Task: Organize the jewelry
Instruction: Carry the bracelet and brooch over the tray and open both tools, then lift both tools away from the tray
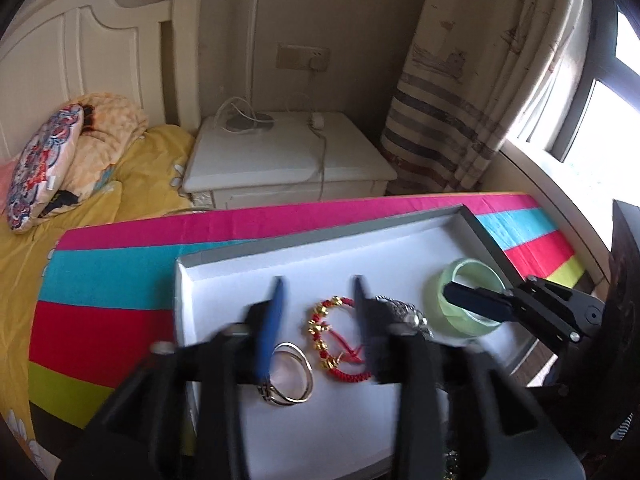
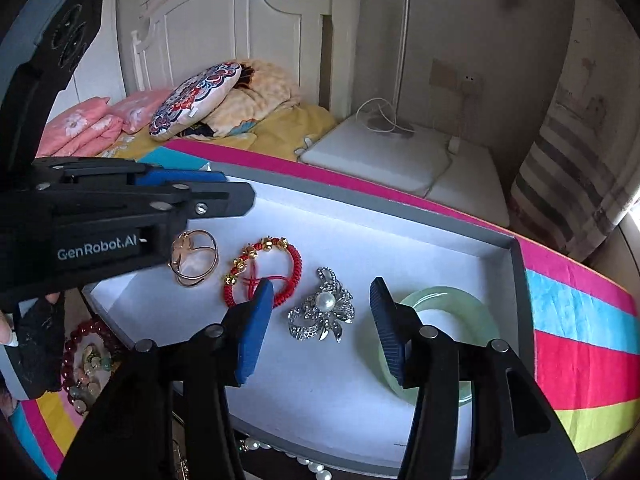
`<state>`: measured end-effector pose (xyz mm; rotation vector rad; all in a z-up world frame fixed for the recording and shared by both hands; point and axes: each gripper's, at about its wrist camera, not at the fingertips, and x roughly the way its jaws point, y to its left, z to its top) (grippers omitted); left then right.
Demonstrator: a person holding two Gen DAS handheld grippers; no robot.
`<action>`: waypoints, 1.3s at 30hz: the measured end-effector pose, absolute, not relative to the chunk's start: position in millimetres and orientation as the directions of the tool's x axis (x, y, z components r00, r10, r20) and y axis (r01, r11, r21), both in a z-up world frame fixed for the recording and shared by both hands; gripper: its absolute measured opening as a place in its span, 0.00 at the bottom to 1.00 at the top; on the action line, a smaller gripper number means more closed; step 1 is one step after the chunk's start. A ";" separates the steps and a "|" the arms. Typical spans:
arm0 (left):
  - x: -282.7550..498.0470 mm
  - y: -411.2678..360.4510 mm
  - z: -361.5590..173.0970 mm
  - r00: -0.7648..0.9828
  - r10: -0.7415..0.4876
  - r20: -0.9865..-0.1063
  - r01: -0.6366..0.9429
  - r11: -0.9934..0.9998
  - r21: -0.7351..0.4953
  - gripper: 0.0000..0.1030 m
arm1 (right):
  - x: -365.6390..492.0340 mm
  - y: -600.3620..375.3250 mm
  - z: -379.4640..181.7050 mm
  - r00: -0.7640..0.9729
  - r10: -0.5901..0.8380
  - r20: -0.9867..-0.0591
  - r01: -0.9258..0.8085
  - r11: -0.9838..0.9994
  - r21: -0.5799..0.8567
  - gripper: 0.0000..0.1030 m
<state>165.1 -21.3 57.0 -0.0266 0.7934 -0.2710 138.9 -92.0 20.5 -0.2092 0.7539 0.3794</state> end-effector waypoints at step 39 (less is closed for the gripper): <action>-73.9 52.0 29.2 0.723 -0.073 -0.687 0.023 0.996 -0.082 0.98 | 9.7 -86.2 -1.6 0.493 0.375 -0.785 -0.586 0.810 0.019 0.33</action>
